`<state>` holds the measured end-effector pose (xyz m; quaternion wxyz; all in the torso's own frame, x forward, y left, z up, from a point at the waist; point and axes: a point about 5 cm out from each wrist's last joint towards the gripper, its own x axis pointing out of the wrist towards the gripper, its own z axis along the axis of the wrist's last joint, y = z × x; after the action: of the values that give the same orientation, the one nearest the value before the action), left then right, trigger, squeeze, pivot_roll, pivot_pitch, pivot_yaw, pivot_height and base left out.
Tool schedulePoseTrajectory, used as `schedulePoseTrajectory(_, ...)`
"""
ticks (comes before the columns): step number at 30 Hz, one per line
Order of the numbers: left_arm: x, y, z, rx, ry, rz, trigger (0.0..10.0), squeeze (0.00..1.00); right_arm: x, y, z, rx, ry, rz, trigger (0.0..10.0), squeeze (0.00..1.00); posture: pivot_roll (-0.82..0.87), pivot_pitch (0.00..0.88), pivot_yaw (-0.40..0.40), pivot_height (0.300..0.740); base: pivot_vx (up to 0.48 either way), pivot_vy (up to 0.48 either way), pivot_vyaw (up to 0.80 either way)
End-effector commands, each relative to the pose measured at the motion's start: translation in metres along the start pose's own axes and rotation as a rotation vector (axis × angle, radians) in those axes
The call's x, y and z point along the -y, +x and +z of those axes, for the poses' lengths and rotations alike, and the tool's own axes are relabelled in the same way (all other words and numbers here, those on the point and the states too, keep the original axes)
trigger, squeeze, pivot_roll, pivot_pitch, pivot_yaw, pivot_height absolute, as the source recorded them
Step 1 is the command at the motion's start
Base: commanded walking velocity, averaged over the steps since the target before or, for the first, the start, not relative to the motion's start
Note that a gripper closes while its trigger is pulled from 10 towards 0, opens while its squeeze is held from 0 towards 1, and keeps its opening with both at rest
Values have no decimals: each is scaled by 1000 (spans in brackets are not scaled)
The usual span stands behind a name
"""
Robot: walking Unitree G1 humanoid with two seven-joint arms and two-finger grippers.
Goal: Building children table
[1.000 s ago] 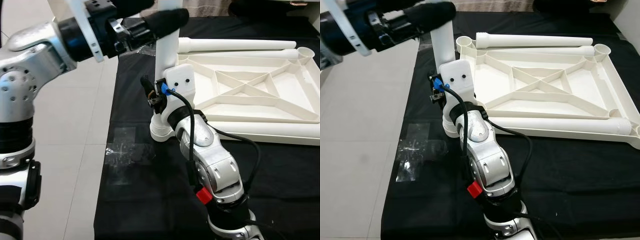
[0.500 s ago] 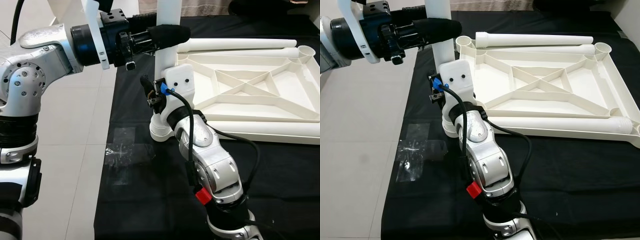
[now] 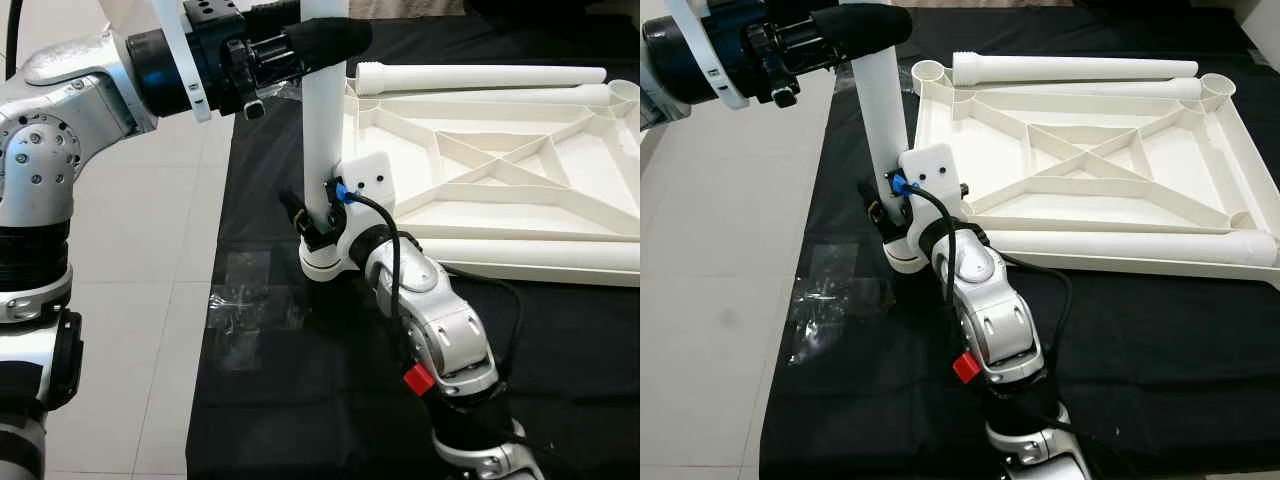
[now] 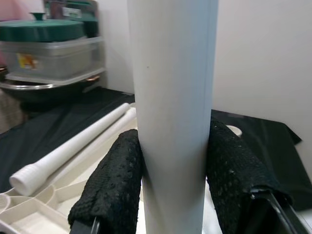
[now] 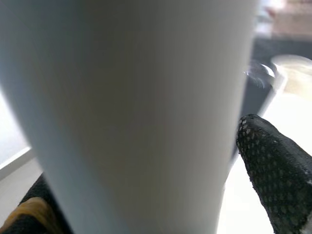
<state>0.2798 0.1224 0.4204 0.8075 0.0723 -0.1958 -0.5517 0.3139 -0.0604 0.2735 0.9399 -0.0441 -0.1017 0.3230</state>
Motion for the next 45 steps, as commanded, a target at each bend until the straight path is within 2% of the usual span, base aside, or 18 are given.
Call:
schedulePoseTrajectory(1, 5, 4, -9, -47, -8, -29, 0, 0, 2, -2, 14, 64, 21, 205, 10000, 1000, 71, 293, 19, 740, 0, 0, 0)
schedulePoseTrajectory(3, 6, 4, -9, -47, -8, -38, 0, 0, 7, -7, 23, 70, -12, 358, 10000, 1000, 71, 292, 21, 740, 0, 0, 0)
schedulePoseTrajectory(4, 6, 4, -9, -47, -8, -38, 0, 0, 7, -7, 23, 70, -12, 358, 10000, 1000, 71, 292, 21, 740, 0, 0, 0)
schedulePoseTrajectory(5, 7, 4, -9, -44, -14, -46, 0, 0, 7, -13, 28, 59, -62, 501, 10000, 1000, 72, 291, 24, 740, 0, 0, 0)
schedulePoseTrajectory(6, 7, 4, -9, -43, -16, -49, 0, 0, 7, -15, 29, 56, -72, 554, 10000, 1000, 72, 291, 24, 740, 0, 0, 0)
schedulePoseTrajectory(7, 8, 4, -9, -44, -16, -50, 0, 0, 9, -14, 31, 50, -77, 573, 10000, 761, 72, 291, 24, 740, 0, 0, 0)
schedulePoseTrajectory(8, 8, 4, -9, -44, -16, -50, 0, 0, 9, -14, 31, 50, -77, 573, 10000, 761, 72, 291, 24, 740, 0, 0, 0)
schedulePoseTrajectory(9, 8, 4, -9, -45, -18, -55, 0, 0, 8, -14, 33, 52, -87, 621, 10000, 145, 77, 291, 25, 740, 0, 0, 0)
schedulePoseTrajectory(10, 9, 3, -9, -45, -20, -58, 0, 0, 7, -14, 34, 54, -96, 650, 10000, 145, 77, 291, 25, 740, 0, 0, 0)
schedulePoseTrajectory(11, 9, 4, -10, -47, -22, -61, 0, 0, 9, -11, 35, 54, -99, 654, 10000, 0, 80, 290, 25, 740, 0, 0, 0)
schedulePoseTrajectory(16, 10, 4, -10, -49, -25, -66, 0, 0, 11, -7, 37, 54, -107, 662, 9843, 0, 86, 292, 27, 740, 0, 0, 0)
schedulePoseTrajectory(17, 11, 4, -11, -50, -26, -70, 0, 0, 13, -3, 38, 58, -114, 662, 3569, 0, 86, 292, 27, 740, 0, 0, 0)
schedulePoseTrajectory(18, 12, 4, -11, -51, -27, -73, 0, 0, 15, -2, 38, 55, -128, 676, 0, 0, 90, 293, 31, 740, 0, 0, 0)
schedulePoseTrajectory(30, 15, 4, -12, -55, -29, -95, 0, 0, 25, -1, 39, 40, -158, 724, 0, 0, 88, 296, 30, 740, 0, 0, 0)
schedulePoseTrajectory(37, 15, 3, -14, -55, -44, -94, 0, 0, 31, 2, 33, 46, -134, 617, 0, 0, 85, 303, 34, 740, 0, 0, 0)
schedulePoseTrajectory(38, 13, 2, -14, -51, -52, -69, 2275, 1000, 32, 3, 32, 49, -126, 591, 0, 0, 83, 304, 35, 740, 0, 0, 0)
schedulePoseTrajectory(39, 11, 2, -14, -48, -57, -51, 10000, 1000, 33, 3, 31, 51, -120, 574, 0, 0, 83, 304, 35, 740, 0, 0, 0)
schedulePoseTrajectory(45, 8, 0, -10, -20, -51, -43, 10000, 1000, 37, 4, 20, 42, -84, 421, 0, 0, 81, 305, 35, 740, 0, 0, 0)
